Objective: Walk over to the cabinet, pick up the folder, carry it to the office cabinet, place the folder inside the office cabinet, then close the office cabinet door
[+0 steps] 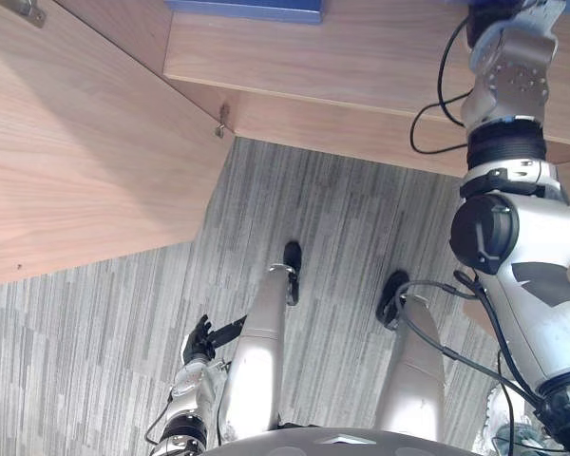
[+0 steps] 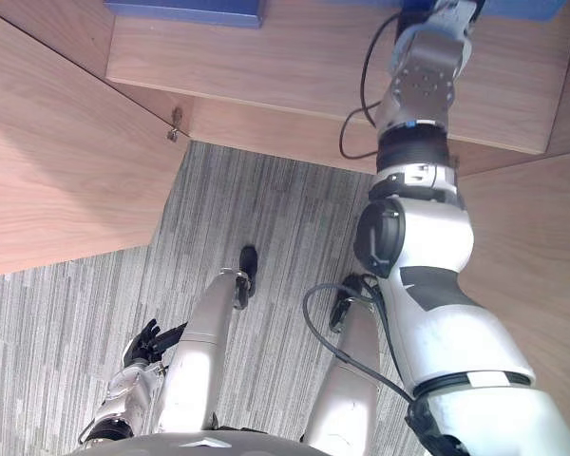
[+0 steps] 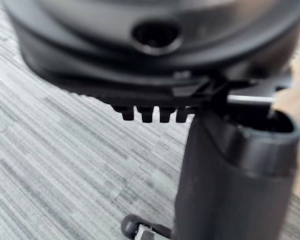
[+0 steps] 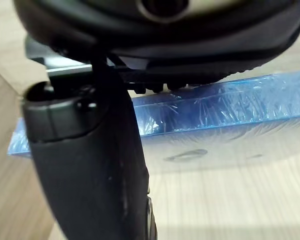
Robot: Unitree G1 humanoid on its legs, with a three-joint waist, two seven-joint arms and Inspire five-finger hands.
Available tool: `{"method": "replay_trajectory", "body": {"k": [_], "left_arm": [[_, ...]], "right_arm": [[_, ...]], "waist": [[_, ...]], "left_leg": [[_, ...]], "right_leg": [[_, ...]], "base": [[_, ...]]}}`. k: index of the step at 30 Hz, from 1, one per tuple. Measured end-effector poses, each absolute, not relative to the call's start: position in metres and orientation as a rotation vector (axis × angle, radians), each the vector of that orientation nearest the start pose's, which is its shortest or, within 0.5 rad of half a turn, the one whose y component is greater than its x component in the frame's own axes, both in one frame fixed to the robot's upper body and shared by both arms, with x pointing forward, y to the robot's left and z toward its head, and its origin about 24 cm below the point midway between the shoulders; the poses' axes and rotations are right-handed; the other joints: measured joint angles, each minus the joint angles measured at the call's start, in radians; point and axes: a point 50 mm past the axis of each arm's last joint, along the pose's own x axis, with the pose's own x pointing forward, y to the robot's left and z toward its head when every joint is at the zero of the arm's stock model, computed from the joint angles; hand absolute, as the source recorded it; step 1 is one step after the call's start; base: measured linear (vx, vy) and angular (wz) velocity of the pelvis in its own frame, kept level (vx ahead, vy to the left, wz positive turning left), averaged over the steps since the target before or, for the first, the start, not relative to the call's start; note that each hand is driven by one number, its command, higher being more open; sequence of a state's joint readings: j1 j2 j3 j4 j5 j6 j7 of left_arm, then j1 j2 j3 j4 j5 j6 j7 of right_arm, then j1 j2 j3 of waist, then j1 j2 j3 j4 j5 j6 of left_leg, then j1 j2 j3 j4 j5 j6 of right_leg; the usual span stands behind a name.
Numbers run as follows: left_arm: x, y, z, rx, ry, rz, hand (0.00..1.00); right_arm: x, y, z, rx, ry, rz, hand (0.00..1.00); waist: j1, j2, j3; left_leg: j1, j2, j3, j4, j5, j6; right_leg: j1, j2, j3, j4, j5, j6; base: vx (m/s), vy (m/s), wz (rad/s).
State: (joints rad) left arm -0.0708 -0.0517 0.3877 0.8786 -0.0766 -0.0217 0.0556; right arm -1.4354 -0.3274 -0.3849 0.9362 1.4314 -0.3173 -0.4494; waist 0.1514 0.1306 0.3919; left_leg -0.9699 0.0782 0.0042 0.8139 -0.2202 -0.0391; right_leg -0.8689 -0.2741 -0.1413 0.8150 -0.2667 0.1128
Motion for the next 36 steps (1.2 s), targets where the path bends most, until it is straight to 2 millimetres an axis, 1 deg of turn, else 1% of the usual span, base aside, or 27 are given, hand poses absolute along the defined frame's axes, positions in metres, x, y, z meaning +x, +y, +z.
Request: {"method": "replay_trajectory", "body": {"k": [1,5,7,11,15,17,20,21,23,25,26,27,28,30,31,36], "left_arm": [[0.175,0.189,-0.127,-0.263,0.792,0.399,1.00],[0.175,0.190,-0.127,-0.242,0.798,0.392,1.00],[0.175,0.190,-0.128,-0.238,0.801,0.390,1.00],[0.175,0.190,-0.128,-0.226,0.807,0.401,1.00],[0.174,0.191,-0.128,-0.221,0.809,0.401,1.00],[0.175,0.191,-0.128,-0.220,0.810,0.398,1.00],[0.175,0.191,-0.128,-0.219,0.812,0.398,1.00],[0.175,0.191,-0.129,-0.219,0.814,0.397,1.00],[0.174,0.192,-0.129,-0.219,0.818,0.397,1.00],[0.172,0.197,-0.130,-0.207,0.823,0.386,1.00],[0.172,0.198,-0.130,-0.203,0.823,0.377,1.00],[0.172,0.199,-0.130,-0.202,0.823,0.367,1.00],[0.171,0.200,-0.130,-0.201,0.825,0.363,1.00],[0.171,0.200,-0.130,-0.203,0.826,0.355,1.00],[0.171,0.200,-0.130,-0.204,0.826,0.352,1.00],[0.170,0.202,-0.130,-0.209,0.825,0.350,1.00]], "right_arm": [[0.407,-0.217,0.318,1.680,-0.392,-0.299,1.00],[0.409,-0.210,0.314,1.713,-0.369,-0.295,1.00],[0.410,-0.208,0.312,1.721,-0.368,-0.303,1.00],[0.412,-0.207,0.298,1.731,-0.343,-0.324,1.00],[0.413,-0.204,0.287,1.749,-0.328,-0.329,1.00],[0.414,-0.204,0.284,1.761,-0.325,-0.322,1.00],[0.415,-0.202,0.282,1.731,-0.321,-0.306,1.00],[0.416,-0.200,0.281,1.688,-0.305,-0.288,1.00],[0.420,-0.196,0.280,1.490,-0.272,-0.260,1.00],[0.424,-0.190,0.279,1.115,-0.227,-0.196,1.00],[0.424,-0.190,0.279,1.018,-0.219,-0.177,1.00],[0.425,-0.192,0.276,0.878,-0.193,-0.160,1.00],[0.426,-0.193,0.271,0.784,-0.169,-0.146,1.00],[0.426,-0.198,0.268,0.701,-0.162,-0.125,1.00],[0.426,-0.198,0.267,0.692,-0.162,-0.118,1.00],[0.426,-0.201,0.263,0.715,-0.165,-0.096,1.00]], "waist": [[-0.007,-0.001,0.001],[-0.018,-0.001,0.001],[-0.017,-0.001,0.001],[-0.015,-0.003,0.000],[-0.017,-0.005,-0.001],[-0.017,-0.005,-0.001],[-0.019,-0.007,-0.002],[-0.023,-0.007,-0.002],[-0.031,-0.009,-0.003],[-0.048,-0.016,-0.007],[-0.051,-0.018,-0.008],[-0.054,-0.022,-0.010],[-0.058,-0.026,-0.011],[-0.058,-0.026,-0.012],[-0.058,-0.026,-0.012],[-0.051,-0.026,-0.012]], "left_leg": [[0.000,0.000,0.000,-0.001,0.000,0.000],[0.005,0.000,0.006,-0.017,0.008,0.003],[0.014,0.000,0.011,-0.028,0.013,0.004],[0.041,-0.001,0.018,-0.062,0.026,0.003],[0.043,0.001,0.019,-0.071,0.030,0.002],[0.043,0.002,0.020,-0.074,0.031,0.003],[0.045,0.002,0.025,-0.077,0.032,0.005],[0.049,0.003,0.027,-0.083,0.035,0.007],[0.054,0.006,0.029,-0.089,0.039,0.009],[0.054,0.006,0.031,-0.092,0.042,0.011],[0.054,0.006,0.032,-0.092,0.043,0.011],[0.055,0.006,0.032,-0.093,0.044,0.010],[0.055,0.006,0.032,-0.095,0.047,0.010],[0.055,0.007,0.031,-0.096,0.050,0.008],[0.055,0.007,0.032,-0.096,0.050,0.008],[0.055,0.013,0.032,-0.095,0.052,0.006]], "right_leg": [[0.000,-0.001,0.001,0.001,0.000,0.000],[0.006,-0.002,0.003,-0.015,0.006,-0.002],[0.011,-0.002,0.004,-0.023,0.010,-0.002],[0.032,-0.002,0.006,-0.051,0.023,-0.004],[0.033,-0.001,0.004,-0.060,0.026,-0.005],[0.034,0.001,0.004,-0.069,0.033,-0.006],[0.037,0.001,0.007,-0.077,0.040,-0.006],[0.041,0.005,0.007,-0.088,0.047,-0.006],[0.049,0.013,0.009,-0.104,0.057,-0.004],[0.050,0.014,0.010,-0.110,0.062,-0.004],[0.050,0.014,0.011,-0.110,0.063,-0.004],[0.050,0.015,0.011,-0.110,0.063,-0.005],[0.050,0.015,0.011,-0.109,0.064,-0.006],[0.049,0.016,0.010,-0.107,0.064,-0.006],[0.048,0.016,0.010,-0.105,0.064,-0.006],[0.045,0.021,0.011,-0.101,0.063,-0.008]], "base": [[0.00,-0.043,0.00],[-0.01,-0.019,-0.01],[0.00,0.000,0.00],[0.00,-0.027,-0.02],[0.02,-0.034,-0.01],[0.03,-0.026,-0.03],[0.01,-0.008,-0.03],[0.00,-0.017,-0.07],[0.00,-0.017,-0.08],[0.00,-0.006,-0.02],[0.00,0.000,0.00],[-0.02,-0.035,-0.01],[-0.02,-0.039,0.00],[-0.01,-0.022,0.01],[-0.01,-0.039,0.01],[0.00,-0.031,-0.01]]}}
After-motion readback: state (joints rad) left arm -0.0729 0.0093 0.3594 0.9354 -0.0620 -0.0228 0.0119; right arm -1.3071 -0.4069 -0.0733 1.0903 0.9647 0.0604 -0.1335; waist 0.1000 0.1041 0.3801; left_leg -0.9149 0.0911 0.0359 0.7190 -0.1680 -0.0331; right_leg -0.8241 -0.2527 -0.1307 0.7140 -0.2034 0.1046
